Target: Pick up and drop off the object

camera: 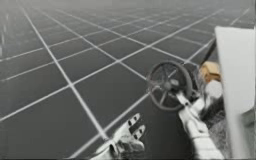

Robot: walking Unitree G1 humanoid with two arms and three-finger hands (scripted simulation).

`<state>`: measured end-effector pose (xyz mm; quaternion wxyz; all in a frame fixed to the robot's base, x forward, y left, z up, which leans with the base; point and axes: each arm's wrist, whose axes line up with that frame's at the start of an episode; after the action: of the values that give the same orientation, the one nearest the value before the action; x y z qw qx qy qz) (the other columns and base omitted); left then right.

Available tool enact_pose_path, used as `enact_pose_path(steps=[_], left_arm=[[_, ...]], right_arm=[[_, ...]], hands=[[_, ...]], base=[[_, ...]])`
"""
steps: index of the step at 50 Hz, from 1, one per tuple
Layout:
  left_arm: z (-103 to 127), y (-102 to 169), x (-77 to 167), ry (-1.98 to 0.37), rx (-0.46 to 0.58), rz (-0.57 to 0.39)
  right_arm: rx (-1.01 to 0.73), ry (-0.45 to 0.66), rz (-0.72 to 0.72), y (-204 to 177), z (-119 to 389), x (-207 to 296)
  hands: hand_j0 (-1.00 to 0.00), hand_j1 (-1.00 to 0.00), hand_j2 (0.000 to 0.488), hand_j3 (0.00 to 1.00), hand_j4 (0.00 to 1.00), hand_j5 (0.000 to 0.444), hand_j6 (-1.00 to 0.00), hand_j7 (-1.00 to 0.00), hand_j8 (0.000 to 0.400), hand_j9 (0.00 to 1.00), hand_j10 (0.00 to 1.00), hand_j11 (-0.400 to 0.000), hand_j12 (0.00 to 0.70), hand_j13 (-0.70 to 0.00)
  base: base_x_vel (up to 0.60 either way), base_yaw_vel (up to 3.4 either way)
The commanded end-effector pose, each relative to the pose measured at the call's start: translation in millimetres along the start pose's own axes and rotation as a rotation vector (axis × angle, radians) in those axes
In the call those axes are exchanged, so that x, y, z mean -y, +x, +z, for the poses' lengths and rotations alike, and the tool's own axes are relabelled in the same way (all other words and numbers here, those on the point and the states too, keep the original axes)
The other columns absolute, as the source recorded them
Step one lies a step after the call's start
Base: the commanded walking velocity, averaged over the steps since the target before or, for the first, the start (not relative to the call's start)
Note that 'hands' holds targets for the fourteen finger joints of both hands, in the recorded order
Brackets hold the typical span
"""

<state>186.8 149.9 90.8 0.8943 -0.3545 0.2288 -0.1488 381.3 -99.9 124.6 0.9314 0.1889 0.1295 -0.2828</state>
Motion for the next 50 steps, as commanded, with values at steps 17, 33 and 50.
enact_pose_path(steps=[17, 33, 50], left_arm=[[1.3, 1.6, 4.6, 0.015, -0.002, -0.011], [1.3, 1.6, 4.6, 0.015, -0.002, -0.011], [1.3, 1.6, 4.6, 0.015, -0.002, -0.011]], right_arm=[[0.031, 0.032, 0.004, 0.5, 10.5, 2.5], [0.031, 0.032, 0.004, 0.5, 10.5, 2.5], [0.031, 0.032, 0.004, 0.5, 10.5, 2.5]], hands=[[0.0, 0.0, 0.0, 1.0, 1.0, 0.0, 0.0, 0.0, 0.0, 1.0, 1.0, -0.4, 0.0, -0.7], [0.0, 0.0, 0.0, 1.0, 1.0, 0.0, 0.0, 0.0, 0.0, 1.0, 1.0, -0.4, 0.0, -0.7], [0.0, 0.0, 0.0, 1.0, 1.0, 0.0, 0.0, 0.0, 0.0, 1.0, 1.0, -0.4, 0.0, -0.7]], base=[[0.46, 0.3], [0.5, 0.2], [0.52, 0.11]])
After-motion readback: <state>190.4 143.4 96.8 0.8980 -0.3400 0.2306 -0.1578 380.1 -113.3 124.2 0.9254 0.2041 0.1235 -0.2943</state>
